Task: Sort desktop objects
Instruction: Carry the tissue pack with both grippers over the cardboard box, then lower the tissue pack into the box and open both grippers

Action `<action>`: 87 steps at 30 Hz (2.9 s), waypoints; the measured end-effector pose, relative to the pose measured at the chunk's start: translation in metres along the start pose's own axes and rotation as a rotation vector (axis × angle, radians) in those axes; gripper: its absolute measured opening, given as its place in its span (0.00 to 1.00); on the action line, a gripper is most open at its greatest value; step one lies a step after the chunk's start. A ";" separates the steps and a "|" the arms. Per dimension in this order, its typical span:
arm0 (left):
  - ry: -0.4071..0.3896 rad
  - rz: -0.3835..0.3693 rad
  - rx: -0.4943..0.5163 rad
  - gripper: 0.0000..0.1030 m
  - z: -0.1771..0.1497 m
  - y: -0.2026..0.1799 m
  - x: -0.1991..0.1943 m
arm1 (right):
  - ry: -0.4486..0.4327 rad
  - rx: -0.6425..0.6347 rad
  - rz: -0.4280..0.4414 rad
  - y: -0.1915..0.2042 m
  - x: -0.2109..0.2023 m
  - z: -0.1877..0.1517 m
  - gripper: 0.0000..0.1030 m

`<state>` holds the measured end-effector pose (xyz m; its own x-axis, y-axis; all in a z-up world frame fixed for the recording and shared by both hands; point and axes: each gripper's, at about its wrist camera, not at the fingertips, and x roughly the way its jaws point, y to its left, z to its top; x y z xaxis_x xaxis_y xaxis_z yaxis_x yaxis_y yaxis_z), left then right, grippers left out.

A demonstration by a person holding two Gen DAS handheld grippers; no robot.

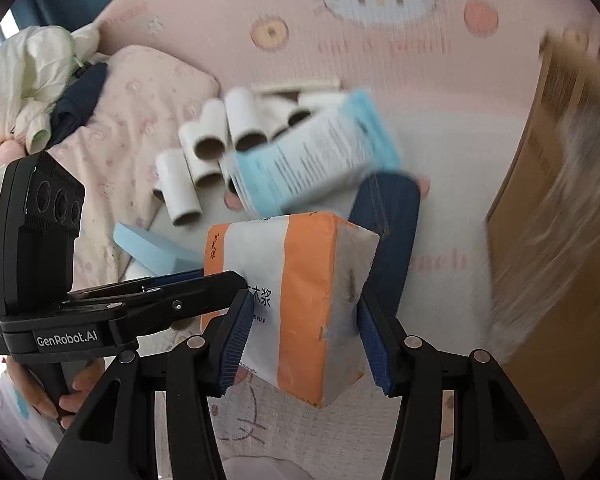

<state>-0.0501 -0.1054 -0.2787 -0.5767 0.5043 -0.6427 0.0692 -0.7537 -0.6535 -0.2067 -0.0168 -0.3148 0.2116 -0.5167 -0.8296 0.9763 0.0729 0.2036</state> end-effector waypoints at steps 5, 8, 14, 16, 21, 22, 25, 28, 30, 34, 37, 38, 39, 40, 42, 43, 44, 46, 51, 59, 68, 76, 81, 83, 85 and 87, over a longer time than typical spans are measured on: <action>-0.065 -0.012 0.085 0.49 0.019 -0.038 -0.029 | -0.103 -0.057 -0.039 0.015 -0.041 0.018 0.49; -0.097 -0.023 0.144 0.49 0.029 -0.061 -0.045 | -0.161 -0.071 -0.042 0.019 -0.066 0.026 0.49; -0.155 -0.033 0.230 0.49 0.038 -0.100 -0.064 | -0.253 -0.076 -0.044 0.016 -0.109 0.038 0.49; -0.166 -0.037 0.244 0.49 0.040 -0.109 -0.067 | -0.267 -0.067 -0.040 0.015 -0.119 0.040 0.50; -0.165 -0.063 0.286 0.49 0.049 -0.131 -0.063 | -0.285 -0.051 -0.049 0.006 -0.136 0.041 0.50; -0.157 -0.070 0.305 0.49 0.052 -0.139 -0.060 | -0.285 -0.044 -0.052 0.002 -0.140 0.040 0.50; -0.116 -0.086 0.361 0.49 0.059 -0.159 -0.049 | -0.283 -0.028 -0.056 -0.010 -0.147 0.035 0.51; -0.068 -0.102 0.424 0.49 0.065 -0.181 -0.035 | -0.294 0.015 -0.092 -0.025 -0.157 0.028 0.51; -0.045 -0.110 0.453 0.49 0.067 -0.193 -0.026 | -0.306 0.055 -0.106 -0.036 -0.163 0.023 0.51; -0.004 -0.143 0.494 0.49 0.067 -0.214 -0.009 | -0.325 0.120 -0.144 -0.057 -0.177 0.018 0.51; 0.009 -0.156 0.527 0.49 0.067 -0.228 -0.002 | -0.353 0.124 -0.185 -0.064 -0.188 0.013 0.51; 0.009 -0.159 0.537 0.49 0.067 -0.231 -0.001 | -0.361 0.122 -0.194 -0.066 -0.191 0.012 0.51; 0.011 -0.163 0.544 0.49 0.067 -0.235 0.000 | -0.363 0.127 -0.202 -0.068 -0.192 0.013 0.51; 0.015 -0.166 0.546 0.49 0.068 -0.237 0.002 | -0.369 0.136 -0.206 -0.070 -0.194 0.013 0.51; 0.025 -0.172 0.550 0.49 0.070 -0.242 0.007 | -0.372 0.147 -0.208 -0.074 -0.197 0.014 0.51; 0.030 -0.174 0.549 0.49 0.070 -0.245 0.010 | -0.374 0.148 -0.214 -0.076 -0.198 0.015 0.51; 0.038 -0.170 0.542 0.49 0.072 -0.246 0.014 | -0.373 0.150 -0.218 -0.078 -0.199 0.015 0.51; 0.049 -0.167 0.537 0.49 0.073 -0.249 0.020 | -0.357 0.155 -0.223 -0.082 -0.198 0.017 0.51; 0.099 -0.151 0.514 0.49 0.073 -0.255 0.043 | -0.315 0.167 -0.233 -0.096 -0.192 0.019 0.51; 0.135 -0.128 0.522 0.49 0.075 -0.276 0.068 | -0.236 0.203 -0.205 -0.124 -0.181 0.018 0.52; 0.195 -0.146 0.524 0.49 0.068 -0.307 0.101 | -0.172 0.191 -0.184 -0.163 -0.196 0.020 0.52; 0.305 -0.131 0.517 0.49 0.049 -0.326 0.148 | -0.035 0.200 -0.165 -0.213 -0.195 0.022 0.52; 0.438 -0.127 0.351 0.49 0.043 -0.314 0.188 | 0.125 0.179 -0.160 -0.239 -0.180 0.024 0.52; 0.469 -0.136 0.280 0.49 0.042 -0.306 0.198 | 0.186 0.148 -0.173 -0.243 -0.174 0.025 0.53; 0.481 -0.153 0.220 0.49 0.042 -0.298 0.204 | 0.223 0.127 -0.174 -0.247 -0.170 0.029 0.53; 0.486 -0.162 0.175 0.49 0.043 -0.294 0.208 | 0.254 0.104 -0.174 -0.250 -0.166 0.034 0.53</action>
<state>-0.2255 0.2034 -0.2032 -0.1230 0.7256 -0.6770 -0.1498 -0.6880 -0.7101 -0.4880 0.0220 -0.2101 0.0591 -0.2836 -0.9571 0.9917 -0.0926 0.0887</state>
